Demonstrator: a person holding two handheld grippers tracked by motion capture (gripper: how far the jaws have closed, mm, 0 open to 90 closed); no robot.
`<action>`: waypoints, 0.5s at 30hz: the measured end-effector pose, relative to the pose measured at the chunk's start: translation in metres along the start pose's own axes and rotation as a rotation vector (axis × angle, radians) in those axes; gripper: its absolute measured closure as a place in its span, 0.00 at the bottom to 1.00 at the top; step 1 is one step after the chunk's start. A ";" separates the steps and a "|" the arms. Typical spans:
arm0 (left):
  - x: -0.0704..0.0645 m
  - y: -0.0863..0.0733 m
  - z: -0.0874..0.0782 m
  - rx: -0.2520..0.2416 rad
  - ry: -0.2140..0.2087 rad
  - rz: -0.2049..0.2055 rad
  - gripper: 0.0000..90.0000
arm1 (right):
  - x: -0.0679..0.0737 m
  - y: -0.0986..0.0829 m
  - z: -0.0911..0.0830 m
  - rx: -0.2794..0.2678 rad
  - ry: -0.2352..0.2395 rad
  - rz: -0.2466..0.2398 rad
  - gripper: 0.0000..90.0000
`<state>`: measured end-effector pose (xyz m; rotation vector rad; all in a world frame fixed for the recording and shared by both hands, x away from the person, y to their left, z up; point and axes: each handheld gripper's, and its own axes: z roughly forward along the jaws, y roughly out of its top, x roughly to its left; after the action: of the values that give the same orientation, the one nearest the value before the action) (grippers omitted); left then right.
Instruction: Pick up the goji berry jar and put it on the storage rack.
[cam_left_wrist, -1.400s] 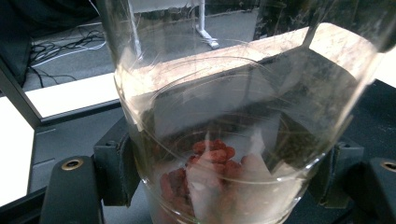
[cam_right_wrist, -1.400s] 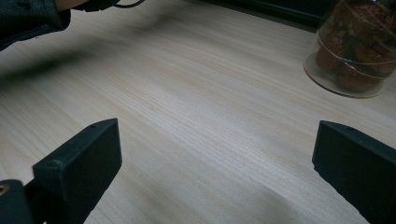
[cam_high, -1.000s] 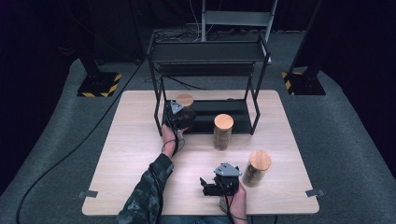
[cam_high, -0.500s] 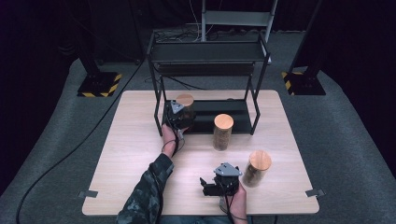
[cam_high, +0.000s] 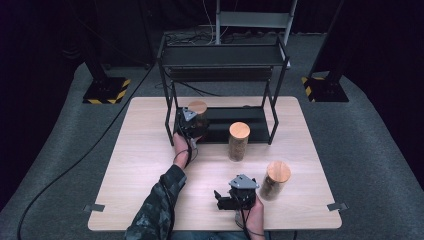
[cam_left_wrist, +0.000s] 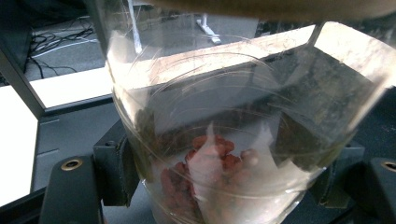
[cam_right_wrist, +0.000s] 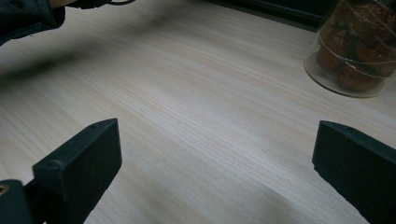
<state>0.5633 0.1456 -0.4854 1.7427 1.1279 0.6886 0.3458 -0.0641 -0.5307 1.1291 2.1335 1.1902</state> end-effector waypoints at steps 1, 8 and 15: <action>0.000 0.001 0.000 0.007 -0.004 -0.005 0.27 | 0.000 0.000 0.000 0.000 0.000 0.000 0.01; 0.002 0.009 -0.006 0.073 -0.032 -0.027 0.08 | 0.000 0.000 0.000 0.001 0.000 0.000 0.01; -0.003 0.009 -0.013 0.162 -0.067 0.027 0.00 | 0.000 0.000 0.000 0.002 -0.001 0.001 0.01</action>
<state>0.5550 0.1463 -0.4721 1.9061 1.1421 0.5645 0.3458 -0.0639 -0.5307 1.1307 2.1342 1.1883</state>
